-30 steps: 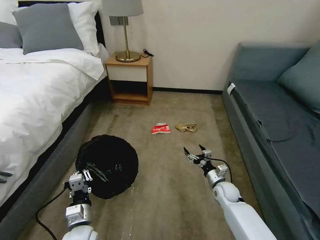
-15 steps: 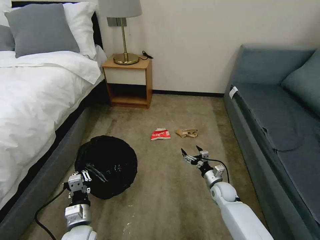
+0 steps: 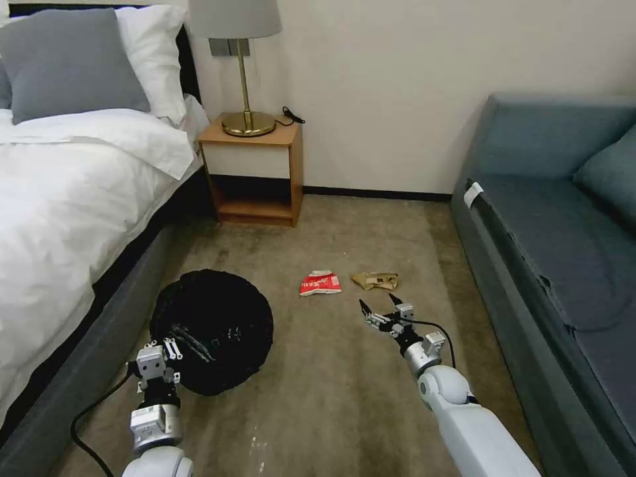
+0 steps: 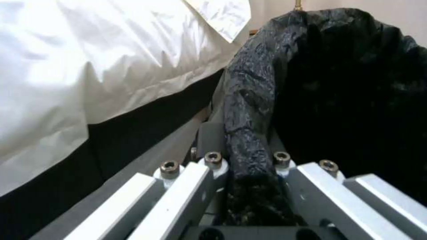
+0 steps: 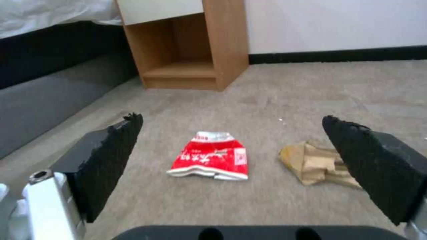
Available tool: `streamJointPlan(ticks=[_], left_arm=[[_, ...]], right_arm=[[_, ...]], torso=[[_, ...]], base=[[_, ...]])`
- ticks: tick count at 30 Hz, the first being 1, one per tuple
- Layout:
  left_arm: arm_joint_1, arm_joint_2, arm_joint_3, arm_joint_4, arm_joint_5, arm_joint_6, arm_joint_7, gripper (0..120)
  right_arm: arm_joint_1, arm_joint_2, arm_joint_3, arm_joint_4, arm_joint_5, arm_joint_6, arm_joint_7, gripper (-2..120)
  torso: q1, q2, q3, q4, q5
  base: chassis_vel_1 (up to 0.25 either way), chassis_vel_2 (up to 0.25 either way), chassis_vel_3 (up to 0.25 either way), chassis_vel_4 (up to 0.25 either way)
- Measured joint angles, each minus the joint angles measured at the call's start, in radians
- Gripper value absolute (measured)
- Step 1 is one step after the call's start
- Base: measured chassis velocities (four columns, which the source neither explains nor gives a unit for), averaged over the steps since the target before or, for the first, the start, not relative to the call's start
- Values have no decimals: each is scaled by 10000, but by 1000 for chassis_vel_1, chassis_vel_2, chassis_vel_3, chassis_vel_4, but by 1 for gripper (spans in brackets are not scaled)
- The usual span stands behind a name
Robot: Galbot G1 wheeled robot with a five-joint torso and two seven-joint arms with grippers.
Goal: Pick up the trash bin, then pick up the garbage on the floor and place it into the trash bin.
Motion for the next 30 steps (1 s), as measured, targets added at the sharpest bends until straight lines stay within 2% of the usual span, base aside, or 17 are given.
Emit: streamJointPlan(ticks=[11,23,24,25,30], left_arm=[[88,4,-16,85,-37,-155,12,4],[81,112,-14,205,-122,-256,33,4],[63,118,-6,218,-123,-261,38,4],[45,128,2,229,-122,-262,80,4],[-1,153,5,274,-121,-282,114,4]], right_arm=[[-120,75,6,-31,-51,92,-63,100],[-248,207,36,-31,-282,133,-83,100],[-260,218,44,-33,-314,141,-84,100],[-275,232,44,-40,-358,143,-85,100],[-297,259,46,-69,-501,160,-97,100]], torso=[[0,0,0,-1,1],[0,1,-1,1,2],[0,0,0,-1,-8],[0,0,0,-2,2],[0,0,0,0,0]], base=[[-184,190,168,-188],[-222,218,216,-211],[-213,208,204,-232],[-224,208,215,-251],[-226,219,227,-237]])
